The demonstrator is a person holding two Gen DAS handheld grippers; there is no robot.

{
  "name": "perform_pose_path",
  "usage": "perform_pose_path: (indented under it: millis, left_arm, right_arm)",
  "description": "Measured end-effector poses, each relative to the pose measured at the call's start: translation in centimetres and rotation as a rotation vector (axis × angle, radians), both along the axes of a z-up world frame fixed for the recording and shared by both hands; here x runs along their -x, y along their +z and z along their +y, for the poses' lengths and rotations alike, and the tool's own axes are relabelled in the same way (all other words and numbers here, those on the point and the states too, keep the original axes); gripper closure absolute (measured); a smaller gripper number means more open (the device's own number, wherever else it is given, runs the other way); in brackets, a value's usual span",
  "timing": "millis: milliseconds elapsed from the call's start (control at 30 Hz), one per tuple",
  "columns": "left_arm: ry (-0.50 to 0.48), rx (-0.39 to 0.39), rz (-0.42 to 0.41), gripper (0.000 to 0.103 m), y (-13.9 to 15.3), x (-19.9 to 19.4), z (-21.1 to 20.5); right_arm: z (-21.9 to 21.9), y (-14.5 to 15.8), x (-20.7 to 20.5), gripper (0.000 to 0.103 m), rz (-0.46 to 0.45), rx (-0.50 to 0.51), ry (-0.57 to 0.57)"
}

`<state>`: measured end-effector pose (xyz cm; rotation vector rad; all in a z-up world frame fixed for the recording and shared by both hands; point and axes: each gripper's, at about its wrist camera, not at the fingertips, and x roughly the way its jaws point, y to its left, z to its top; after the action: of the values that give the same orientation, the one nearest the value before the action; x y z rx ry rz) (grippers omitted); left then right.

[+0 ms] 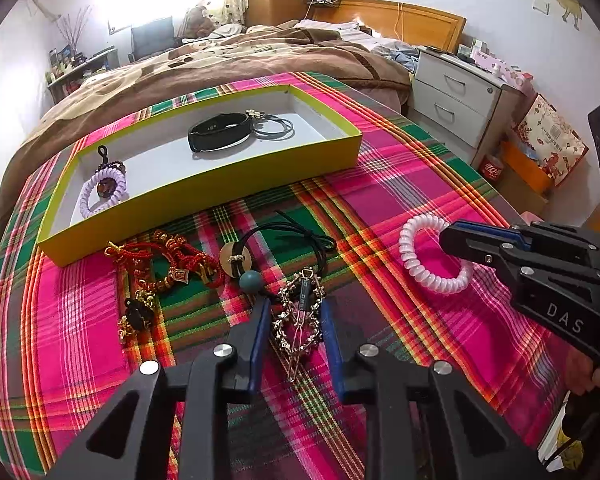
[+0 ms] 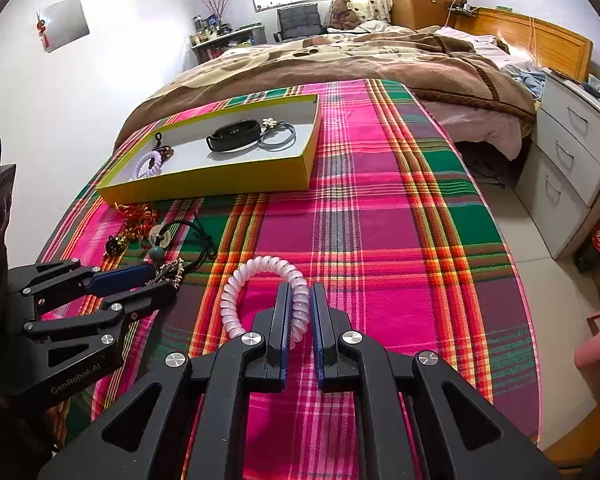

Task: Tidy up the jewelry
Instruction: 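Grasp the gold ornate hairpin with the left tool, then lift the gold hairpin and white coil tie over the yellow box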

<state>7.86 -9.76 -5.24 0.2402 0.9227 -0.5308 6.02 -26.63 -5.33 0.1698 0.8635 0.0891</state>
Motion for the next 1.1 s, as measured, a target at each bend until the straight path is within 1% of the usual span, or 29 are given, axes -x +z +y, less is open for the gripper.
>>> perform_pose_path:
  millis: [333, 567, 833, 1100]
  left_arm:
    - [0.027, 0.041, 0.005, 0.077, 0.3, 0.3, 1.1]
    - [0.062, 0.074, -0.017, 0.077, 1.5, 0.1, 2.4]
    - [0.101, 0.110, -0.047, 0.077, 3.3, -1.0, 4.0]
    - [0.147, 0.145, -0.065, 0.077, 4.9, -3.6, 5.6]
  right_arm:
    - [0.1, 0.2, 0.1, 0.094, 0.000, 0.001, 0.000]
    - [0.5, 0.8, 0.2, 0.094, -0.015, 0.008, 0.003]
    - [1.3, 1.6, -0.6, 0.094, -0.027, 0.010, 0.014]
    - [1.8, 3.6, -2.8, 0.094, -0.063, 0.016, 0.021]
